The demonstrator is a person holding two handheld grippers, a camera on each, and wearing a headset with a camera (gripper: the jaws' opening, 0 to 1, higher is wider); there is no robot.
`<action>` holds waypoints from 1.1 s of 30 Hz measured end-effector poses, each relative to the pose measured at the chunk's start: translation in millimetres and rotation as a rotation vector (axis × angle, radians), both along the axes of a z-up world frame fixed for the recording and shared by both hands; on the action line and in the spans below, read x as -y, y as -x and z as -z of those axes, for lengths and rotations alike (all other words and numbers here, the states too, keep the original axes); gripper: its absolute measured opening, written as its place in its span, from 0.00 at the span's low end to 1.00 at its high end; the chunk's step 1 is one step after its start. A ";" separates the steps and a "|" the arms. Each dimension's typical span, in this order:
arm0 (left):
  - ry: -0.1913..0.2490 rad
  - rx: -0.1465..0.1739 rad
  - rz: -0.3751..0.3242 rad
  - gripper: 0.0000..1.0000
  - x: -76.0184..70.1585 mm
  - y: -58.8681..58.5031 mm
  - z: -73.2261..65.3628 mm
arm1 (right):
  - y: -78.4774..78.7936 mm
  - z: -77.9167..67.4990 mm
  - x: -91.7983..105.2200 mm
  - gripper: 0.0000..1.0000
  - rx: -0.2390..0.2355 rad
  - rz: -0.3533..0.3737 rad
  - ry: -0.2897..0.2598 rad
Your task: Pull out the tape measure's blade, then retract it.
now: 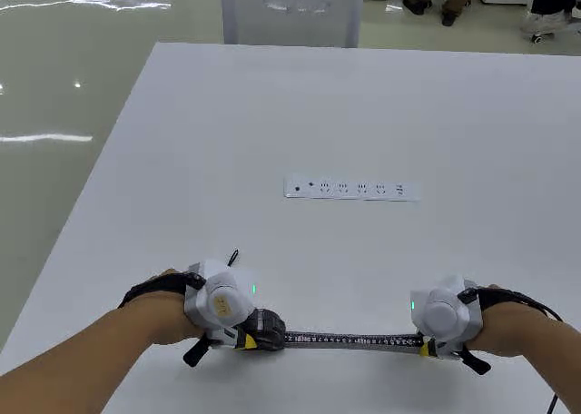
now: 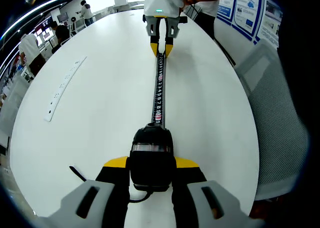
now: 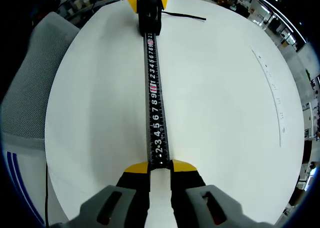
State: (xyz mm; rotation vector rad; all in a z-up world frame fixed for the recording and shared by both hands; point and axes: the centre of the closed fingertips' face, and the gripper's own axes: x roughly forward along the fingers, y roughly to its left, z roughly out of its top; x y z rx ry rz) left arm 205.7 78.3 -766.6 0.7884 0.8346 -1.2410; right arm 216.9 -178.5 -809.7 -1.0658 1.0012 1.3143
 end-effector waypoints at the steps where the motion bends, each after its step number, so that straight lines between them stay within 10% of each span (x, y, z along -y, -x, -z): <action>1: -0.001 0.001 0.002 0.27 -0.3 -0.3 0.6 | -0.9 0.0 0.8 0.14 -0.002 0.010 -0.009; 21: -0.004 0.002 0.011 0.27 -1.1 -1.3 3.3 | -6.8 -17.9 0.1 0.38 0.018 0.151 -0.123; 30: 0.000 0.007 0.006 0.28 -2.8 -3.9 8.8 | -4.0 -23.6 -1.7 0.80 -0.009 0.305 -0.220; 33: -0.004 0.011 0.015 0.28 -2.7 -4.1 9.5 | -12.6 -33.0 -12.0 0.99 0.033 0.298 -0.336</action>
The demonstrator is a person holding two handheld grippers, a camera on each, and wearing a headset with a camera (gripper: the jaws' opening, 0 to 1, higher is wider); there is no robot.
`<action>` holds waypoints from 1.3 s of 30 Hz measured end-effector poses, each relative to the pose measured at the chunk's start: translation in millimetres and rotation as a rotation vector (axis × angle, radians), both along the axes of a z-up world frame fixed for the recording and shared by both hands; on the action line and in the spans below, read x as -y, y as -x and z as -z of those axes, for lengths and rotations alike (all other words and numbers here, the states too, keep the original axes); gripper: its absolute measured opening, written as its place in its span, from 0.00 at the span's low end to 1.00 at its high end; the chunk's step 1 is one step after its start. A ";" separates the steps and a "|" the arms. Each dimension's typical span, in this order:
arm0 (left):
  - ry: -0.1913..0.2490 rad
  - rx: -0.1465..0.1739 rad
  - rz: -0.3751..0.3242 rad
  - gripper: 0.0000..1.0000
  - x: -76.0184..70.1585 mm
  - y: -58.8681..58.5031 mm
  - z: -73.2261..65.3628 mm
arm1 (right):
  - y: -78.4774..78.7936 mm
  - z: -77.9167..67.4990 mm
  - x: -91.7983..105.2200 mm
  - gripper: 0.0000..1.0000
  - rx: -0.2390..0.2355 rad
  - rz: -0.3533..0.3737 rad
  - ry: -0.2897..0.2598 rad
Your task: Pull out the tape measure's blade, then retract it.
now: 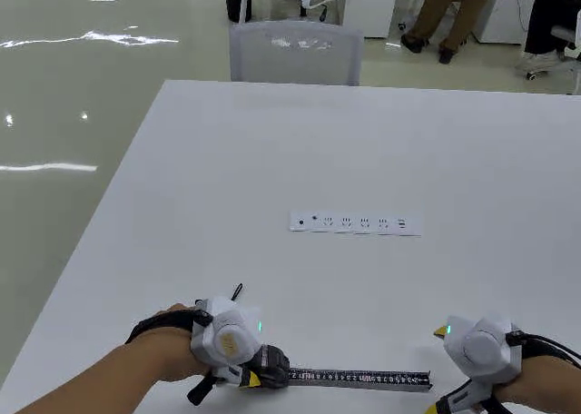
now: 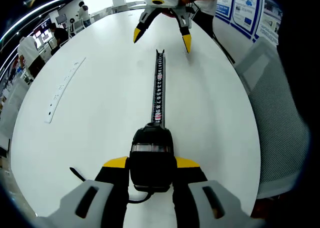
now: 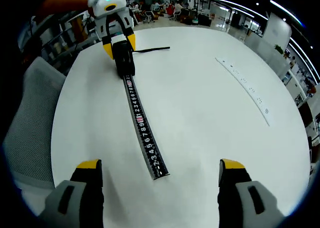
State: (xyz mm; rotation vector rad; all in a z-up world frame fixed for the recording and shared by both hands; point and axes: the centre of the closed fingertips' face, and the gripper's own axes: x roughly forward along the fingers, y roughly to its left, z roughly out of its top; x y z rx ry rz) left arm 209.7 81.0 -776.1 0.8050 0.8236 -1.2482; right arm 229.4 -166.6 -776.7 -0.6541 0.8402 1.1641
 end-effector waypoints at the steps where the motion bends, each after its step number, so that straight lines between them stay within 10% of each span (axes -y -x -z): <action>1: -0.002 0.000 0.001 0.29 0.3 0.3 -0.2 | 1.3 -1.3 1.2 1.00 -0.010 0.019 0.008; 13: 0.010 0.011 -0.029 0.31 1.0 0.4 0.8 | 10.6 -19.9 -1.5 1.00 0.024 0.076 -0.038; 25: 0.338 0.132 -0.406 0.68 -15.9 -30.5 -54.1 | 5.5 -24.7 16.7 1.00 0.112 0.242 -0.138; 39: 0.503 0.189 -0.669 0.97 -82.1 -17.6 -74.2 | 16.7 -47.8 56.9 1.00 0.182 0.429 -0.213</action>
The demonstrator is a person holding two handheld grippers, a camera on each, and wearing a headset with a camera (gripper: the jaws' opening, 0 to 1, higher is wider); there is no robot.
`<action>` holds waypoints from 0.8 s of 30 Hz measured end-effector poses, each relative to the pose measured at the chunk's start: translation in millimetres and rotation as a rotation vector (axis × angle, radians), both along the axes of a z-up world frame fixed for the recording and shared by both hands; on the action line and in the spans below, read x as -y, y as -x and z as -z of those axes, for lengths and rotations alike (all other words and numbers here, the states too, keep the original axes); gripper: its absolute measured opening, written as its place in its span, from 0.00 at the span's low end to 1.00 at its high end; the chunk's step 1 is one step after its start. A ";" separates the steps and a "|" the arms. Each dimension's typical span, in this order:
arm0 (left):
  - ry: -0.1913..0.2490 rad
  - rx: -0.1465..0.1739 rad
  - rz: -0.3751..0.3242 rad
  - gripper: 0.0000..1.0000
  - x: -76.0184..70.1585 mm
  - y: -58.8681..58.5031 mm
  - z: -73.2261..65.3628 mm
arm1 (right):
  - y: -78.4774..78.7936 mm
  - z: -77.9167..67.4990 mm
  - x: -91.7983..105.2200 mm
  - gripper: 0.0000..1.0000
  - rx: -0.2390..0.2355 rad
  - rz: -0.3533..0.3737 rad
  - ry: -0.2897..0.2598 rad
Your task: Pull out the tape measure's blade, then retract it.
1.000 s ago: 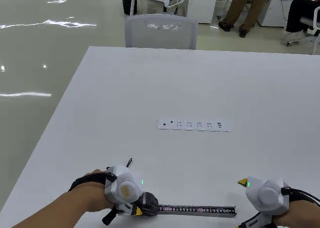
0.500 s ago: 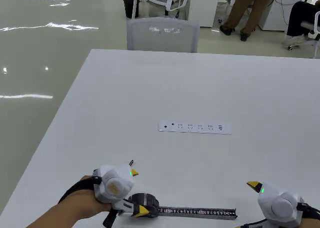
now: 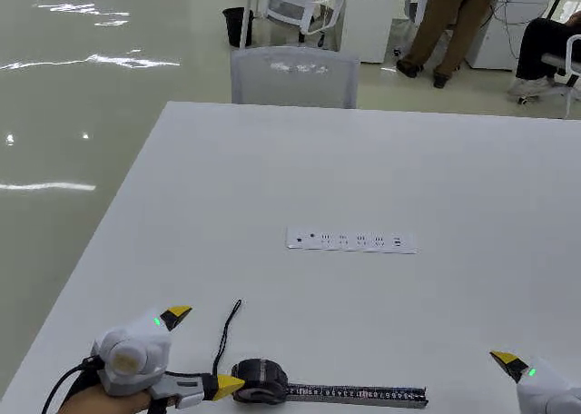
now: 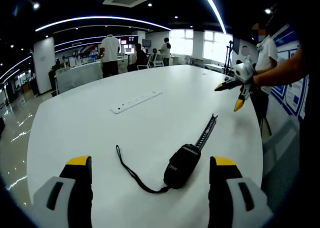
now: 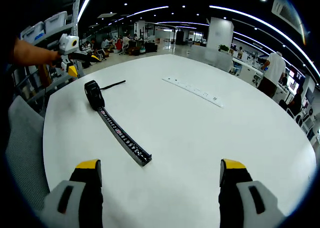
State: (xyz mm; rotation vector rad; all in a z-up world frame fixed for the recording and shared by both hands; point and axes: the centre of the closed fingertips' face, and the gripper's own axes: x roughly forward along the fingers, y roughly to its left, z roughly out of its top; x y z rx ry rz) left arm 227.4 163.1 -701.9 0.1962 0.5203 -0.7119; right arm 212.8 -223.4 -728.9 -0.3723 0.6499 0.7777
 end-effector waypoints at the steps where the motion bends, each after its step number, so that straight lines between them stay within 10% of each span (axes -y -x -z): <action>1: 0.000 0.003 -0.010 0.99 1.9 2.0 -2.5 | 3.1 -1.8 -0.6 1.00 -0.005 0.007 -0.001; 24: 0.055 0.081 -0.062 0.99 -11.7 60.7 -41.9 | 44.3 -16.6 18.9 1.00 0.044 0.093 -0.075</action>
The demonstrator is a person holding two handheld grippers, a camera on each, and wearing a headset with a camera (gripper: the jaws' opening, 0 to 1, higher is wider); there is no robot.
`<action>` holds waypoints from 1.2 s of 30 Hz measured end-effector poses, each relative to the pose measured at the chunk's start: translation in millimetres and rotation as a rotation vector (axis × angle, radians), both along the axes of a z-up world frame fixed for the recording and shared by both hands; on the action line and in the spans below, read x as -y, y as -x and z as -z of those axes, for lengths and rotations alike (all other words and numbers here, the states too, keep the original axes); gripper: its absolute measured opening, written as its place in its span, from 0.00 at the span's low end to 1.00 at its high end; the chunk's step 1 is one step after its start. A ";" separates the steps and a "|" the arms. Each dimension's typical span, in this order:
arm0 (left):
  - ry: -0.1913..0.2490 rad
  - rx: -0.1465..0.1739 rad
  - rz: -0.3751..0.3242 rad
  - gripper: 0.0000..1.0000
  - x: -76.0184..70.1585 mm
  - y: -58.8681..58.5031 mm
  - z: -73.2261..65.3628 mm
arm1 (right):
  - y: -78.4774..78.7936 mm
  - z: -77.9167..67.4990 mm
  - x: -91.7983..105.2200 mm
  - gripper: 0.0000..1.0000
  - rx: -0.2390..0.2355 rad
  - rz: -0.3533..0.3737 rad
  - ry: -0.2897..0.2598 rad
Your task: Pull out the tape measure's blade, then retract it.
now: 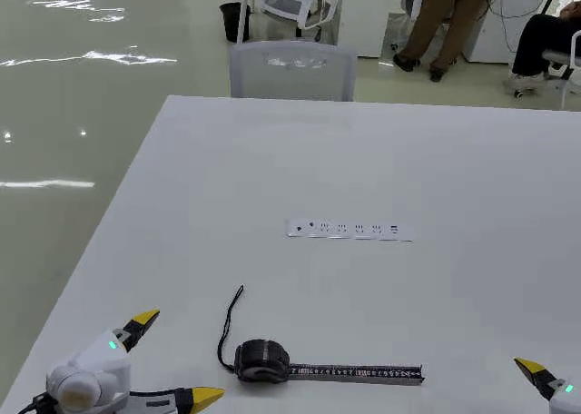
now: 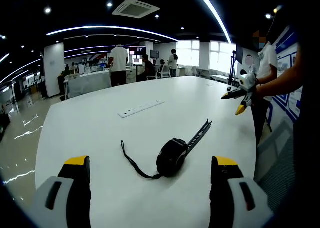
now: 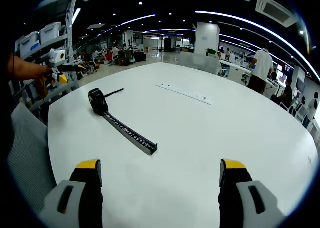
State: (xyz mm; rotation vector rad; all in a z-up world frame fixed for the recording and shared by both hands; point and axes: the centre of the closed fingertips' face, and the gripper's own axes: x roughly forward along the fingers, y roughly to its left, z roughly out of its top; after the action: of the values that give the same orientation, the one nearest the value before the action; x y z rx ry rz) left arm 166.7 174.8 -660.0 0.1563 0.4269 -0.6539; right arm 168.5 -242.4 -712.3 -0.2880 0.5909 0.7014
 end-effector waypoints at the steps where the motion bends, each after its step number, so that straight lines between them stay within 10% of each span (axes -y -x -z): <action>1: 0.002 0.003 -0.004 0.99 -1.7 1.8 -1.7 | 2.6 -0.6 -0.4 1.00 0.000 -0.002 0.003; 13: 0.031 0.052 -0.096 0.99 -27.8 39.4 -11.6 | 30.1 -12.9 3.4 1.00 0.060 0.012 -0.012; 27: 0.026 0.004 -0.132 0.99 -49.8 86.7 -6.5 | 68.2 -14.5 15.9 1.00 0.062 0.062 -0.041; 36: 0.013 -0.007 -0.144 0.99 -69.3 95.5 6.4 | 90.9 -6.6 30.0 1.00 0.034 0.099 -0.074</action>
State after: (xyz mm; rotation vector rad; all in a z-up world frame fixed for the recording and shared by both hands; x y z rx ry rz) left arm 71.2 244.1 -666.4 0.1099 0.4365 -0.5157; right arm 77.6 -272.4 -705.7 -0.2004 0.5418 0.6204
